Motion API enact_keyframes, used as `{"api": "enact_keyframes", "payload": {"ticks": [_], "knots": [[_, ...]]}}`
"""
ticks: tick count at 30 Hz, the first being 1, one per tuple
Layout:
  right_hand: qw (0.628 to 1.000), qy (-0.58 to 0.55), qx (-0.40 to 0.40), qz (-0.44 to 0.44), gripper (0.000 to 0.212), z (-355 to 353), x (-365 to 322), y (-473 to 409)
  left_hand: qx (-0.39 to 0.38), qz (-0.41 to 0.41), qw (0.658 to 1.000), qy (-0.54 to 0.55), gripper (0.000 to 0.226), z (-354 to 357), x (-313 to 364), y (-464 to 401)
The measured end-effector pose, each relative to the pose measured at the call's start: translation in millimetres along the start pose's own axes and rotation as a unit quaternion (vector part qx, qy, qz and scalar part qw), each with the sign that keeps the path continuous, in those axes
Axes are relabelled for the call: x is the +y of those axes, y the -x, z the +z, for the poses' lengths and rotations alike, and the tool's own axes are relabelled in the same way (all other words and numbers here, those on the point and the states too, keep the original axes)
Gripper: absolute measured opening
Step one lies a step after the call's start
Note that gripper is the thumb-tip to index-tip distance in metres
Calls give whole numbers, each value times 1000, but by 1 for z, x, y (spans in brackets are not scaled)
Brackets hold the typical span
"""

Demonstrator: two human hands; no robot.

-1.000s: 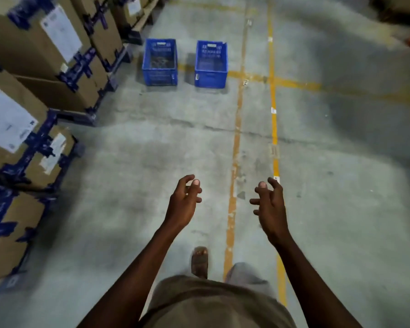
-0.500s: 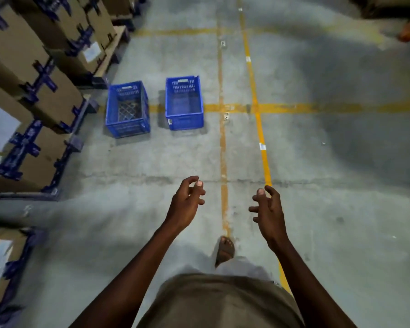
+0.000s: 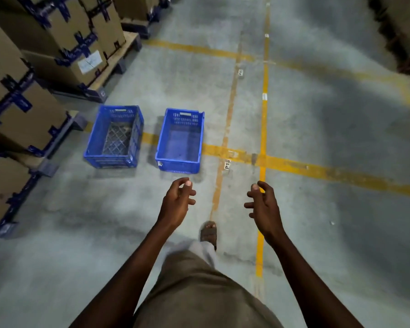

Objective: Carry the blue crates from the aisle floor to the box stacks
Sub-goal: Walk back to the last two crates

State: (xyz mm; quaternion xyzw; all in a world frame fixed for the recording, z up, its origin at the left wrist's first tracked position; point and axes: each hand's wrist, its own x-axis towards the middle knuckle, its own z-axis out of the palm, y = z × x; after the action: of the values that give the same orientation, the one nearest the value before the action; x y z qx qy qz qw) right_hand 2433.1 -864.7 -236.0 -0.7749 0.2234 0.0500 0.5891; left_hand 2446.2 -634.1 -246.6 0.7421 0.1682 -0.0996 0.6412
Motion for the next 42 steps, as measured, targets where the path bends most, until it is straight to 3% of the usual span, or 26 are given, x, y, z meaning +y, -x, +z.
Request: {"api": "enact_keyframes", "payload": {"ticks": [9, 14, 18, 23, 30, 37, 42], "knots": [[996, 36, -74, -28, 40, -7, -118, -260, 68, -15, 997, 21, 25, 57, 114, -213], [986, 59, -151, -50, 38, 9, -151, -416, 165, -29, 985, 51, 22, 93, 147, -310], [965, 82, -243, -61, 31, 16, -192, -507, 238, -62, 967, 70, 16, 121, 176, -356], [932, 142, -318, -100, 40, 39, -249, -604, 328, -90, 935, 100, 24, 140, 210, -397], [888, 194, -397, -124, 44, 129, -285, -717, 421, -147, 881, 155, 22, 133, 206, -466], [841, 282, -441, -139, 45, 211, -312, -790, 455, -192, 848, 190, 20, 101, 195, -542], [793, 360, -469, -146, 58, 282, -306, -843, 444, -286, 806, 268, 18, 79, 156, -595]]}}
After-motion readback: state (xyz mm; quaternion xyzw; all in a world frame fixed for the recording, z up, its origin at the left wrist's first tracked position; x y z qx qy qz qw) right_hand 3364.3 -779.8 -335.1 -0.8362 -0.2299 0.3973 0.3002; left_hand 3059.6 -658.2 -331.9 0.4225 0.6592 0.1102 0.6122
